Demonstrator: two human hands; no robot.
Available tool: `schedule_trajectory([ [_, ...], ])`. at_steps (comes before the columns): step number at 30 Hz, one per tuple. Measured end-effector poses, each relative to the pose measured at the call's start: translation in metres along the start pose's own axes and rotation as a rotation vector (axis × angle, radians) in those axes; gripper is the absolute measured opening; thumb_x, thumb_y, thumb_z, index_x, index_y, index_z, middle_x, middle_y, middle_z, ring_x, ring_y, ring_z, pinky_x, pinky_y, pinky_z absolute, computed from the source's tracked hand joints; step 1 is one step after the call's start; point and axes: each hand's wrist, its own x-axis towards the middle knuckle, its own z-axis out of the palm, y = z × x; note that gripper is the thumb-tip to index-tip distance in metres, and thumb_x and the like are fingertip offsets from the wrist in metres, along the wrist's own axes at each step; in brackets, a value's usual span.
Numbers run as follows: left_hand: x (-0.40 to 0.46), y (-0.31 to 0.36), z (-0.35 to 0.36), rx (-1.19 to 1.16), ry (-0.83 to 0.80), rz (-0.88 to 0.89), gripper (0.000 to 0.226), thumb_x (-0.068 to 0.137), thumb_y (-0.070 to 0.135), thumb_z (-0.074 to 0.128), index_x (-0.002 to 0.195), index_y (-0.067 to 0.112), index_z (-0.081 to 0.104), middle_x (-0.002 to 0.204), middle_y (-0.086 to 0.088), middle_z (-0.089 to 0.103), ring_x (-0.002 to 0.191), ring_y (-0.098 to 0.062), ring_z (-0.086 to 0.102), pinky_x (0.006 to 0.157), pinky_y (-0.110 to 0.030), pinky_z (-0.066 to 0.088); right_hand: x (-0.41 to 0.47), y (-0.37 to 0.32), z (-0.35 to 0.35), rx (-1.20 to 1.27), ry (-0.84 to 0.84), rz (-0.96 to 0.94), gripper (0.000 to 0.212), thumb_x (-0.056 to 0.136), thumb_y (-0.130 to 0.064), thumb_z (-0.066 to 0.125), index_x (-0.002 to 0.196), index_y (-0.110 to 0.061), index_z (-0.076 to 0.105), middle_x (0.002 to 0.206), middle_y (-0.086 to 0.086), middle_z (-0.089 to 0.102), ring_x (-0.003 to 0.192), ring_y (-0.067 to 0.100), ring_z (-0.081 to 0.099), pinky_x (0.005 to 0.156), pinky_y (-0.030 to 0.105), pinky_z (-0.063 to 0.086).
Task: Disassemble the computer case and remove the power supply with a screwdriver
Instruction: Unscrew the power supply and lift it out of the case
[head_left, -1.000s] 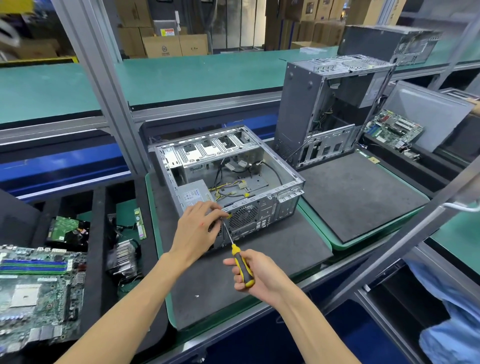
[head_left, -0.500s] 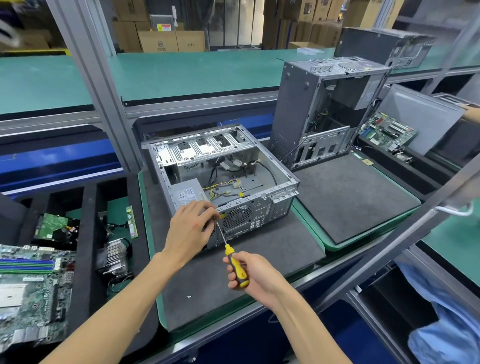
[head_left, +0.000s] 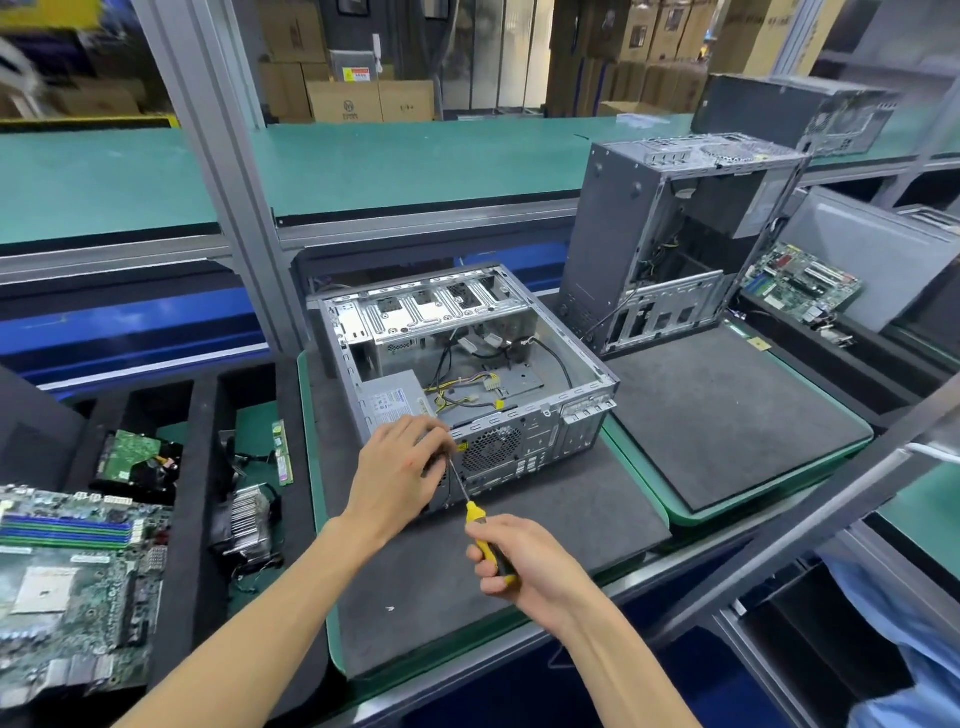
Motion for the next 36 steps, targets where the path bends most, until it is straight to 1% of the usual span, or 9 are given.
schedule_trajectory([
  [6,-0.002,-0.005,0.002,-0.009,0.017,0.023,0.015,0.085,0.018,0.069,0.096,0.029,0.070,0.108,0.013,0.064,0.101,-0.011,0.060,0.085,-0.029,0.044,0.003,0.004,-0.003,0.137,0.026,0.063,0.031,0.107,-0.018,0.044,0.111,0.005,0.064,0.068,0.006,0.056,0.053,0.013,0.047,0.047,0.023,0.036],
  [10,-0.001,-0.001,0.001,-0.015,0.014,0.016,0.018,0.083,0.013,0.074,0.094,0.027,0.069,0.107,0.012,0.065,0.100,-0.012,0.061,0.084,-0.031,0.046,0.000,0.002,0.001,0.097,-0.013,0.013,0.009,0.101,-0.012,0.057,0.103,-0.005,0.051,0.069,0.005,0.056,0.052,0.011,0.046,0.043,0.020,0.034],
  [13,-0.002,0.000,0.001,-0.016,0.025,0.006,0.019,0.082,0.013,0.076,0.093,0.026,0.068,0.107,0.012,0.065,0.100,-0.012,0.061,0.083,-0.032,0.047,-0.001,0.001,0.003,0.064,0.013,0.001,0.012,0.100,-0.013,0.060,0.104,-0.006,0.051,0.066,0.005,0.055,0.050,0.011,0.042,0.042,0.020,0.030],
  [18,-0.001,0.000,0.000,-0.021,0.015,0.001,0.020,0.082,0.013,0.076,0.095,0.027,0.069,0.107,0.012,0.063,0.099,-0.013,0.060,0.082,-0.032,0.048,0.000,0.006,-0.001,0.147,0.009,0.071,0.027,0.106,-0.013,0.045,0.105,0.006,0.065,0.065,0.005,0.054,0.052,0.013,0.046,0.048,0.023,0.036],
  [22,-0.001,-0.001,-0.003,-0.020,0.006,0.022,0.024,0.082,0.011,0.078,0.099,0.028,0.074,0.108,0.009,0.066,0.099,-0.015,0.061,0.082,-0.033,0.049,-0.004,0.000,0.002,0.111,-0.016,0.042,0.008,0.101,-0.011,0.058,0.103,-0.004,0.054,0.067,0.004,0.056,0.051,0.011,0.044,0.043,0.019,0.033],
  [26,-0.001,0.001,-0.001,-0.023,0.023,0.012,0.020,0.082,0.011,0.077,0.095,0.026,0.072,0.107,0.010,0.066,0.099,-0.014,0.061,0.082,-0.032,0.048,-0.001,-0.004,-0.001,0.099,0.006,0.041,0.017,0.099,-0.021,0.063,0.098,-0.008,0.052,0.063,0.003,0.051,0.049,0.010,0.032,0.041,0.019,0.024],
  [31,-0.001,0.002,-0.001,-0.023,0.031,0.008,0.019,0.082,0.014,0.076,0.092,0.026,0.067,0.106,0.011,0.064,0.099,-0.013,0.061,0.082,-0.030,0.047,0.004,0.007,-0.008,0.246,-0.022,0.122,0.031,0.104,-0.018,0.043,0.107,0.006,0.062,0.067,0.007,0.049,0.052,0.013,0.039,0.047,0.023,0.030],
  [34,-0.001,0.000,-0.001,-0.008,0.028,0.020,0.016,0.084,0.016,0.072,0.095,0.028,0.069,0.107,0.011,0.064,0.099,-0.014,0.060,0.081,-0.031,0.048,0.003,0.007,-0.008,0.236,-0.056,0.109,0.013,0.101,-0.015,0.054,0.101,-0.003,0.057,0.069,0.007,0.053,0.051,0.012,0.041,0.042,0.021,0.033],
  [36,-0.002,0.000,-0.001,-0.005,0.028,0.032,0.016,0.086,0.018,0.066,0.097,0.029,0.071,0.108,0.010,0.065,0.100,-0.013,0.060,0.081,-0.031,0.048,0.002,0.006,-0.008,0.225,-0.059,0.088,0.015,0.097,-0.015,0.064,0.093,-0.010,0.050,0.065,0.004,0.048,0.047,0.010,0.033,0.036,0.018,0.027],
])
